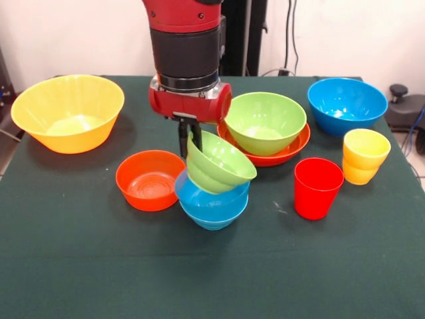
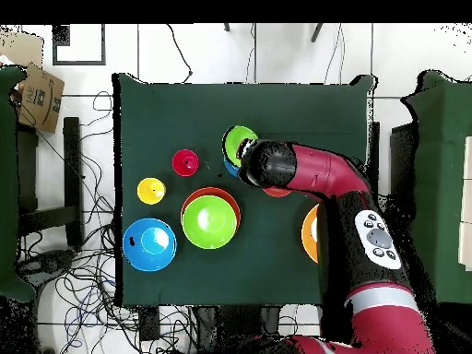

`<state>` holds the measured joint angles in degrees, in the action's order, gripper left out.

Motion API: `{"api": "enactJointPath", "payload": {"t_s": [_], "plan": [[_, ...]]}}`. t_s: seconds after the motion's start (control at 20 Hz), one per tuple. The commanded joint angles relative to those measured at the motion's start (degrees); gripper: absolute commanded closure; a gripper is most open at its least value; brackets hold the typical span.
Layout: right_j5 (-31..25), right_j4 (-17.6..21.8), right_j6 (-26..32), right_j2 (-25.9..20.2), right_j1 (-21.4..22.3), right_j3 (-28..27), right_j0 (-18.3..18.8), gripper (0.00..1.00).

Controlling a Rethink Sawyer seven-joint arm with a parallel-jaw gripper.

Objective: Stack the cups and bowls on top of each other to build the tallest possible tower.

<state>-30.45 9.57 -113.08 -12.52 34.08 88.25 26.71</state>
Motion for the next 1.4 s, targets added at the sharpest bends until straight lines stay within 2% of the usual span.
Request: {"api": "enactJointPath", "payload": {"t_s": [0.05, 0.5, 0.95, 1.4], "plan": [[2.0, 0.6, 5.1, -10.6, -2.1, 6.1, 2.1, 1.0], [2.5, 2.0, 4.2, -13.0, -3.2, 6.5, 4.2, 1.0], [4.3, 4.4, 3.2, -12.9, -4.8, 5.8, 4.6, 1.0], [2.7, 4.7, 3.9, -13.3, -2.8, 7.4, 6.0, 1.0]]}}
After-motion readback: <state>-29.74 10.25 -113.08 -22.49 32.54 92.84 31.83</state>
